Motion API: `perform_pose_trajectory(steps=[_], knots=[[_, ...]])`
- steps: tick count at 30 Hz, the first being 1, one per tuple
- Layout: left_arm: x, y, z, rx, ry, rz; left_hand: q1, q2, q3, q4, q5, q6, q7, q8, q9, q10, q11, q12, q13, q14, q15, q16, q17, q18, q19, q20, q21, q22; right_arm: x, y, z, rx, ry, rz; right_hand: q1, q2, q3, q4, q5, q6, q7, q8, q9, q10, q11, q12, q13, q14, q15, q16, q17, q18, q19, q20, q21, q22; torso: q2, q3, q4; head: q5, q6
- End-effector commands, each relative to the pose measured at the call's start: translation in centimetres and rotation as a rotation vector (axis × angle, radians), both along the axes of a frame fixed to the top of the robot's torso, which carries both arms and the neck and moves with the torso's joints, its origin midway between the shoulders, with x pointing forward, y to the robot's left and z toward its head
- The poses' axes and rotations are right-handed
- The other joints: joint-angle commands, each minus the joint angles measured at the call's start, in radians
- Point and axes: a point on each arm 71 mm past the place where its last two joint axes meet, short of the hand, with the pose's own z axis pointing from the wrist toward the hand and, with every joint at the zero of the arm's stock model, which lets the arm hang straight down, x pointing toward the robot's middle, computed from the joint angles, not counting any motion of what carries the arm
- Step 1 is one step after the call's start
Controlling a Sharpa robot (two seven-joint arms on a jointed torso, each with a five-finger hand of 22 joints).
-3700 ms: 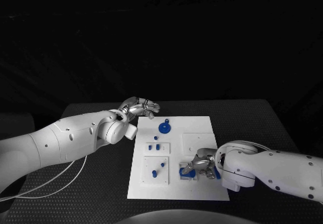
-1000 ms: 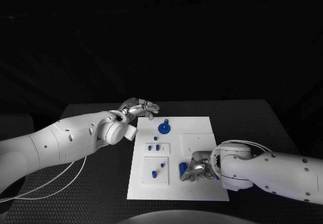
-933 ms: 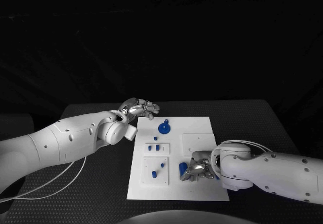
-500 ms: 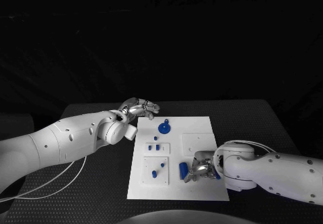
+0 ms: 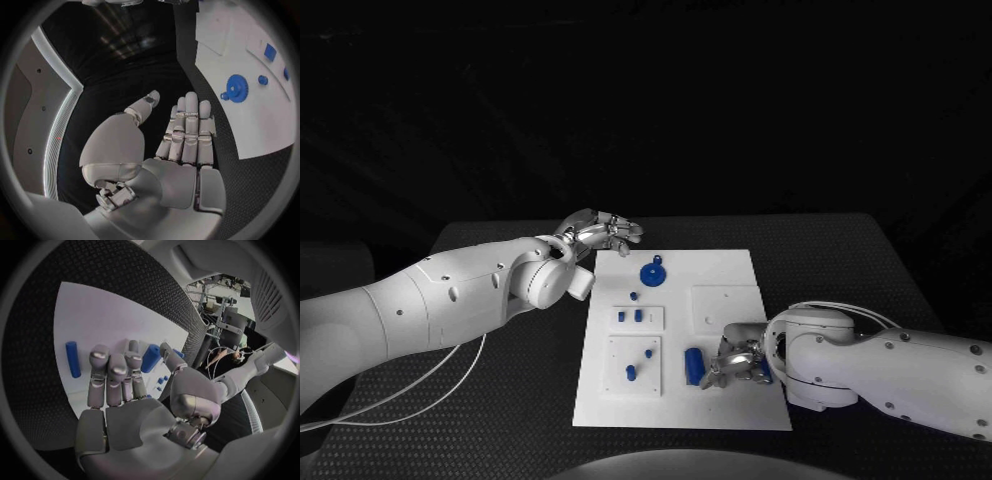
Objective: Assemble the parts on the task board
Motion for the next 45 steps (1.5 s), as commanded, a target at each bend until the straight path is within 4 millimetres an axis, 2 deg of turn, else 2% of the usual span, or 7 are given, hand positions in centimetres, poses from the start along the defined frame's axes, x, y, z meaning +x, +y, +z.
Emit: perform_pose_trajectory(steps=[1,7,9,20,32,39,45], knots=[[0.0,-0.2,0.1,-0.011,0.001,-0.011,-0.006,0.0,0.001,0.006,0.004,-0.008,0.001,0.0,-0.001,-0.007,0.0,0.0,-0.001,0.004,0.001,-0.006,0.001,0.012,0.007,-0.002,-0.005,0.001,0.0,0.0,0.0,0.003,-0.008,0.006,0.0,0.017,-0.003,-0.001,-0.001,0.014,0.007,-0.002,-0.001,0.008,0.0,-0.007,0.001,0.005,-0.001,-0.004,0.002,0.044,0.002,-0.004,-0.002,-0.002,0.0,-0.0001,0.0003,0.001,-0.001],[0.0,-0.2,0.1,-0.01,0.001,-0.01,-0.006,0.0,0.001,0.005,0.004,-0.008,0.001,0.0,-0.001,-0.007,0.0,0.0,-0.001,0.004,0.001,-0.006,0.001,0.012,0.007,-0.002,-0.005,0.001,0.1,0.0,0.0,0.003,-0.015,0.006,0.003,0.033,0.002,0.003,-0.001,0.016,0.006,-0.001,-0.001,0.009,0.0,-0.007,0.001,0.006,-0.001,-0.004,0.002,0.044,0.002,-0.004,-0.002,-0.002,0.0,-0.0001,0.0,0.003,-0.002],[0.0,-0.2,0.1,-0.01,0.001,-0.01,-0.005,0.0,0.002,0.005,0.004,-0.008,0.001,0.0,-0.001,-0.007,0.0,0.0,-0.001,0.004,0.001,-0.006,0.002,0.012,0.007,-0.002,-0.005,0.001,0.1,0.0,0.0,-0.001,-0.019,0.01,0.0,0.06,0.015,0.018,-0.001,0.018,0.006,-0.001,-0.002,0.01,-0.001,-0.008,0.001,0.007,-0.001,-0.004,0.005,0.044,0.003,-0.004,-0.003,-0.004,0.001,-0.0002,0.0002,0.003,-0.002],[-0.1,-0.2,0.1,-0.01,0.004,-0.011,-0.004,0.0,0.002,0.004,0.004,-0.008,0.001,0.0,-0.001,-0.008,0.0,0.0,-0.001,0.004,0.001,-0.007,0.002,0.012,0.007,-0.002,-0.006,0.002,0.7,1.2,0.0,-0.058,-0.084,0.083,0.032,0.066,0.118,0.038,-0.001,0.026,0.004,0.0,-0.007,0.02,-0.002,-0.011,0.005,0.016,-0.002,0.003,0.024,0.044,0.008,-0.002,0.005,-0.005,0.0,-0.0006,0.0007,0.006,-0.004],[-0.1,-0.3,0.0,-0.008,0.008,-0.015,-0.003,-0.001,0.002,0.004,0.004,-0.008,0.001,0.0,-0.001,-0.008,0.0,0.0,-0.002,0.004,0.002,-0.007,0.003,0.012,0.007,-0.001,-0.006,0.003,0.5,1.6,-0.2,-0.08,-0.059,0.116,0.043,0.07,0.142,0.033,-0.001,0.028,0.004,0.001,-0.008,0.023,-0.002,-0.011,0.007,0.02,-0.002,0.007,0.032,0.044,0.01,0.0,0.009,-0.004,0.0,-0.001,-0.0005,0.005,-0.002],[-0.1,-0.2,0.0,-0.006,0.009,-0.013,-0.002,-0.001,0.002,0.004,0.003,-0.009,0.002,0.0,-0.001,-0.008,0.0,0.0,-0.002,0.004,0.002,-0.008,0.003,0.012,0.007,-0.001,-0.007,0.003,0.4,1.6,-0.1,-0.049,-0.05,0.091,0.054,0.009,0.123,0.0,0.003,0.03,0.007,0.0,-0.013,0.025,0.001,-0.013,0.01,0.022,0.002,0.003,0.034,0.044,0.01,0.006,0.015,-0.004,0.0,0.0,-0.0007,0.004,0.0],[-0.1,-0.2,0.0,-0.006,0.01,-0.013,-0.001,0.0,0.003,0.004,0.004,-0.009,0.002,0.0,-0.001,-0.009,0.0,0.0,-0.002,0.004,0.002,-0.008,0.004,0.012,0.007,-0.001,-0.007,0.003,0.4,1.7,0.0,-0.032,-0.053,0.075,0.054,-0.052,0.097,0.008,-0.001,0.03,0.006,0.0,-0.015,0.026,0.0,-0.015,0.012,0.023,0.001,0.001,0.035,0.044,0.012,0.005,0.015,-0.008,0.0,0.0004,-0.0002,0.004,0.0]])
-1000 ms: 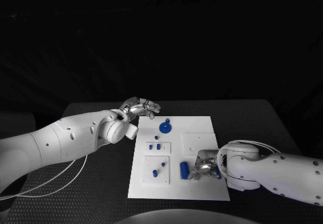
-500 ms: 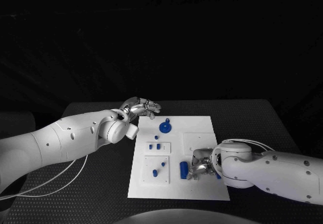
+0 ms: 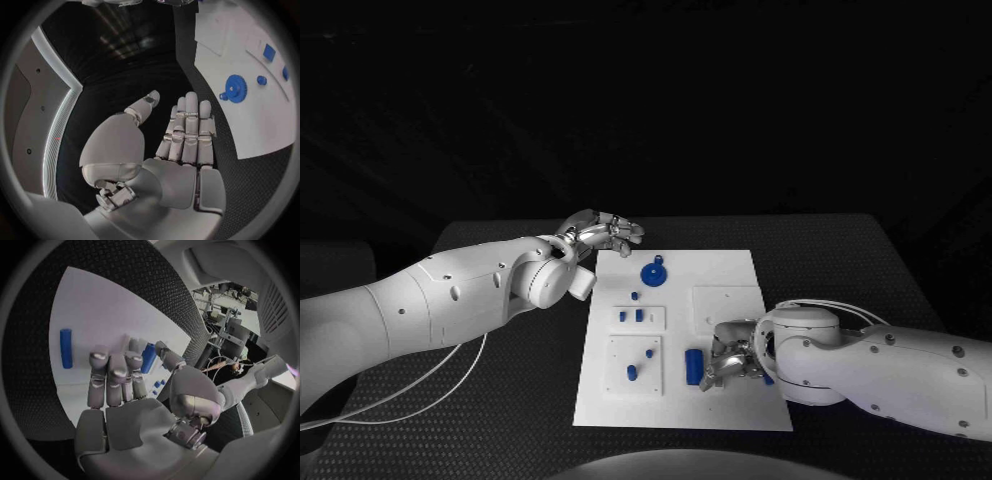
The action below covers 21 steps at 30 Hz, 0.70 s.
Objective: Assemble the parts on the task board
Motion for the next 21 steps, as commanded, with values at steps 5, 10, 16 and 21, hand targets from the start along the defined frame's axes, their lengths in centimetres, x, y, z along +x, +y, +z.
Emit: perform_pose_trajectory(steps=[5,10,16,21], knots=[[-0.1,-0.2,0.1,-0.009,0.002,-0.014,-0.001,0.0,0.004,0.003,0.004,-0.006,-0.002,0.0,-0.002,-0.009,0.0,0.0,-0.002,0.004,0.002,-0.004,0.001,0.02,0.007,-0.001,-0.007,0.002,-0.1,-0.1,0.1,0.021,-0.005,-0.019,-0.004,-0.027,-0.006,0.027,-0.001,0.011,0.006,0.004,-0.002,0.007,0.001,-0.005,0.002,0.006,-0.003,-0.004,0.001,0.044,0.007,0.003,0.003,-0.006,0.0,0.0,-0.0003,0.0,0.001],[0.0,-0.2,0.1,-0.008,0.001,-0.012,0.0,0.0,0.004,0.003,0.004,-0.007,-0.002,0.0,-0.002,-0.009,0.0,0.0,-0.002,0.004,0.002,-0.005,0.002,0.02,0.007,-0.001,-0.007,0.002,0.0,-0.2,0.2,0.025,-0.013,-0.025,-0.005,-0.025,-0.007,0.038,-0.002,0.01,0.006,0.005,-0.001,0.008,0.001,-0.006,0.002,0.006,-0.003,-0.005,0.002,0.044,0.007,0.002,0.002,-0.007,0.0,-0.0003,0.0001,0.0,0.0],[0.0,-0.2,0.1,-0.008,0.0,-0.012,0.0,0.0,0.004,0.003,0.004,-0.007,-0.001,0.0,-0.002,-0.009,0.0,0.0,-0.002,0.004,0.002,-0.005,0.002,0.02,0.007,-0.001,-0.008,0.003,-0.1,-0.8,0.4,0.06,-0.019,-0.042,-0.003,-0.015,-0.007,0.043,-0.001,0.01,0.005,0.005,-0.001,0.008,0.0,-0.007,0.003,0.004,-0.003,-0.008,-0.001,0.044,0.006,0.001,0.002,-0.008,0.0,-0.0005,0.0003,0.0,0.002],[0.0,-0.1,0.1,-0.009,-0.004,-0.011,0.0,0.0,0.004,0.003,0.004,-0.007,-0.001,0.0,-0.002,-0.009,0.0,0.0,-0.002,0.004,0.002,-0.005,0.002,0.02,0.007,-0.001,-0.008,0.003,0.6,-2.2,2.3,0.161,-0.047,-0.082,0.027,-0.043,0.004,0.047,-0.002,-0.02,0.014,-0.006,-0.001,0.01,0.008,-0.01,0.003,-0.001,0.001,-0.022,-0.015,0.044,0.003,0.0,0.0,-0.012,0.0,0.0003,-0.0013,-0.005,0.007]])
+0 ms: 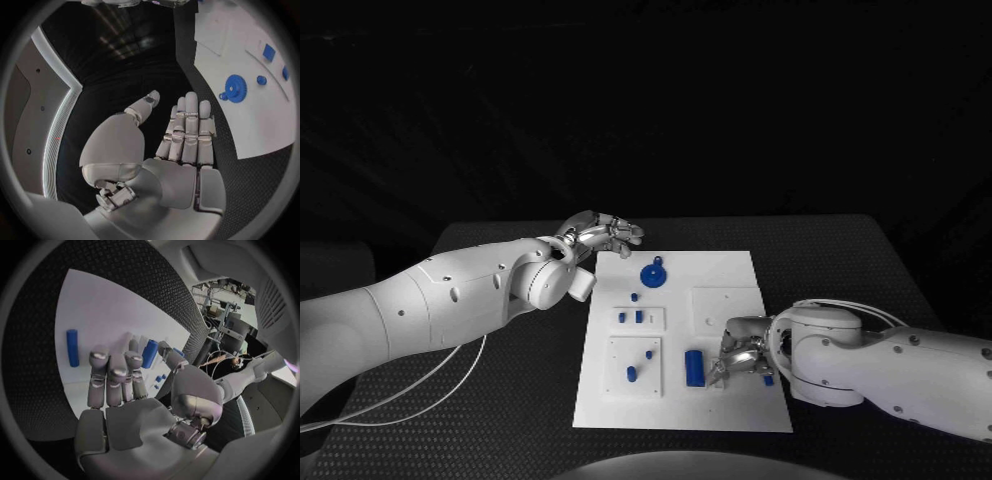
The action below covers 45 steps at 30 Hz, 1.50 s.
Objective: Assemble the parts on the task board
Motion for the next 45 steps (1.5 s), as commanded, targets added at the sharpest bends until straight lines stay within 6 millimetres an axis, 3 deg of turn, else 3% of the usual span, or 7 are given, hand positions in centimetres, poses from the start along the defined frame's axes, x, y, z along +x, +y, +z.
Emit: perform_pose_trajectory(steps=[1,8,15,19,27,30,45], knots=[[0.0,-0.1,0.1,-0.011,-0.007,-0.011,0.0,0.0,0.004,0.003,0.004,-0.007,-0.001,0.0,-0.001,-0.009,0.001,0.0,-0.001,0.004,0.002,-0.005,0.002,0.011,0.007,-0.001,-0.004,0.001,0.8,-0.5,1.7,0.137,-0.024,-0.044,0.025,-0.014,0.009,0.007,-0.002,-0.03,0.017,-0.01,0.001,0.008,0.009,-0.006,0.0,0.0,0.004,-0.006,-0.003,0.044,0.003,0.0,0.0,-0.003,0.0,0.0008,-0.0018,-0.006,0.004],[0.0,-0.1,0.2,-0.013,-0.015,-0.009,-0.001,-0.001,0.002,0.004,0.003,-0.006,-0.001,0.001,-0.001,-0.008,0.0,0.001,-0.001,0.005,0.002,-0.005,0.003,0.01,0.007,-0.001,-0.004,0.002,3.0,-4.4,4.1,0.151,-0.049,-0.143,0.075,-0.018,0.019,0.013,-0.002,-0.043,0.023,-0.005,0.017,0.011,0.015,-0.008,0.0,0.003,0.011,-0.011,-0.004,0.044,0.002,0.001,0.0,-0.005,0.0,0.0013,-0.002,-0.016,0.014],[0.0,-0.2,0.2,-0.014,-0.014,-0.012,-0.002,-0.001,0.002,0.005,0.003,-0.006,-0.002,0.002,-0.001,-0.007,0.0,0.001,0.0,0.005,0.002,-0.005,0.003,0.01,0.007,-0.001,-0.005,0.003,3.7,-8.4,3.7,-0.041,-0.064,-0.169,0.124,0.015,0.011,-0.018,-0.002,-0.019,0.014,0.023,0.047,0.011,0.008,-0.009,0.001,0.004,0.007,-0.011,-0.002,0.044,-0.002,0.004,0.003,-0.005,0.0,0.0016,-0.0017,-0.03,0.021],[0.0,-0.2,0.2,-0.014,-0.014,-0.011,-0.002,-0.001,0.002,0.005,0.003,-0.005,-0.002,0.002,0.0,-0.007,0.0,0.001,0.0,0.005,0.002,-0.005,0.004,0.01,0.007,-0.001,-0.005,0.003,3.2,-9.3,3.5,-0.115,-0.07,-0.158,0.12,0.014,0.002,-0.019,-0.002,-0.017,0.011,0.03,0.06,0.011,0.004,-0.008,0.002,0.006,0.003,-0.008,0.003,0.044,-0.002,0.006,0.005,-0.005,0.001,0.0026,-0.0018,-0.038,0.02],[0.0,-0.4,0.2,-0.014,-0.012,-0.014,-0.002,-0.001,0.001,0.005,0.003,-0.005,-0.002,0.002,0.0,-0.007,0.0,0.002,0.0,0.005,0.002,-0.006,0.004,0.01,0.008,-0.001,-0.005,0.003,1.7,-9.1,2.1,-0.143,-0.051,-0.125,0.083,0.023,-0.019,0.002,-0.002,-0.041,0.014,0.023,0.071,0.004,0.007,-0.01,0.006,0.002,0.004,-0.012,0.003,0.044,-0.008,0.008,0.005,-0.006,0.0,0.0015,-0.0029,-0.045,0.021],[-0.1,-0.3,0.2,-0.015,-0.012,-0.015,-0.002,-0.001,0.001,0.005,0.003,-0.005,-0.002,0.003,0.0,-0.007,0.0,0.002,0.0,0.005,0.002,-0.006,0.004,0.01,0.008,-0.001,-0.005,0.004,1.5,-9.1,1.5,-0.16,-0.057,-0.113,0.076,0.027,-0.022,0.005,-0.002,-0.042,0.015,0.021,0.072,0.004,0.008,-0.01,0.006,0.002,0.005,-0.012,0.004,0.044,-0.009,0.008,0.006,-0.006,0.0,0.0013,-0.0004,-0.048,0.02],[-0.1,-0.3,0.2,-0.016,-0.008,-0.019,-0.003,-0.002,0.001,0.005,0.003,-0.005,-0.002,0.003,0.0,-0.006,0.0,0.002,0.0,0.005,0.002,-0.006,0.005,0.01,0.008,-0.001,-0.005,0.005,0.6,-7.4,-0.8,-0.181,-0.071,-0.06,0.062,0.045,-0.028,0.005,-0.002,-0.027,0.011,0.025,0.077,0.008,0.004,-0.008,0.008,0.006,0.004,-0.006,0.012,0.044,-0.009,0.008,0.01,-0.005,0.001,-0.0002,0.0017,-0.051,0.012]])
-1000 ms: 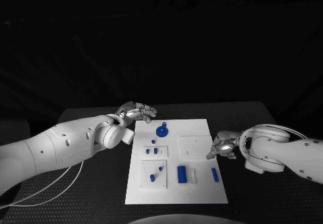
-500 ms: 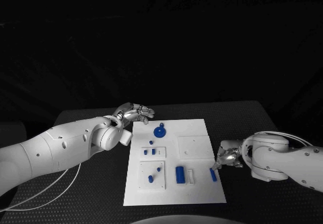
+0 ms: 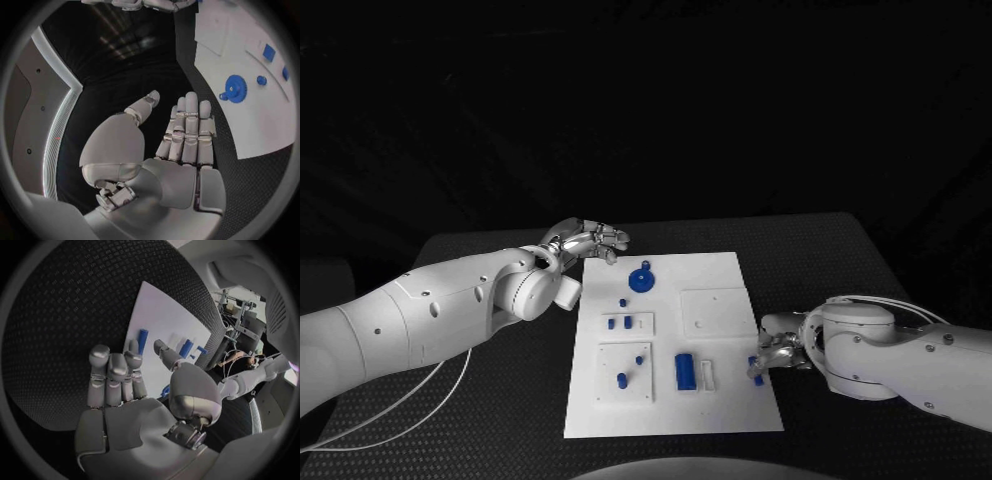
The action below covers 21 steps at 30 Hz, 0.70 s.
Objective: Assemble the parts on the task board
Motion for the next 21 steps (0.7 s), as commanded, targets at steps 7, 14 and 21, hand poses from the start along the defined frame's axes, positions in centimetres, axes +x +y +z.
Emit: perform_pose_trajectory(steps=[7,14,21], knots=[[-0.1,-0.1,0.1,-0.012,-0.005,-0.015,-0.003,-0.001,0.001,0.006,0.003,-0.005,-0.002,0.003,-0.001,-0.007,0.0,0.002,0.0,0.005,0.002,-0.006,0.002,0.018,0.008,-0.001,-0.006,0.002,-0.1,1.0,-0.8,-0.056,-0.058,0.067,-0.003,0.02,-0.004,-0.01,-0.002,0.011,-0.002,-0.003,-0.001,0.003,-0.005,-0.005,0.001,0.005,-0.002,0.0,0.004,0.044,-0.006,0.004,0.008,0.0,0.0,-0.0011,0.0008,0.001,-0.005],[-0.1,-0.1,0.1,-0.012,-0.004,-0.016,-0.003,-0.001,0.001,0.006,0.003,-0.006,-0.002,0.003,-0.001,-0.007,0.0,0.002,0.0,0.005,0.002,-0.007,0.002,0.018,0.008,-0.001,-0.006,0.002,-0.2,1.9,-1.4,-0.105,-0.116,0.136,0.03,0.052,0.009,-0.051,-0.002,0.016,-0.003,-0.007,-0.004,0.005,-0.006,-0.007,0.001,0.004,-0.003,-0.001,0.004,0.044,-0.008,0.003,0.011,0.0,0.0,-0.0015,0.0004,0.002,-0.007],[-0.1,-0.1,0.1,-0.012,-0.002,-0.016,-0.004,0.0,0.001,0.007,0.003,-0.006,-0.002,0.003,-0.001,-0.007,0.0,0.002,0.0,0.005,0.002,-0.007,0.003,0.018,0.008,-0.001,-0.006,0.003,-0.5,2.7,-2.0,-0.112,-0.126,0.166,0.08,0.073,0.049,-0.06,-0.002,0.019,-0.003,-0.011,-0.007,0.007,-0.006,-0.01,0.0,0.003,-0.002,-0.004,0.001,0.044,-0.01,0.003,0.012,-0.001,-0.001,-0.0004,-0.0001,0.006,-0.008]])
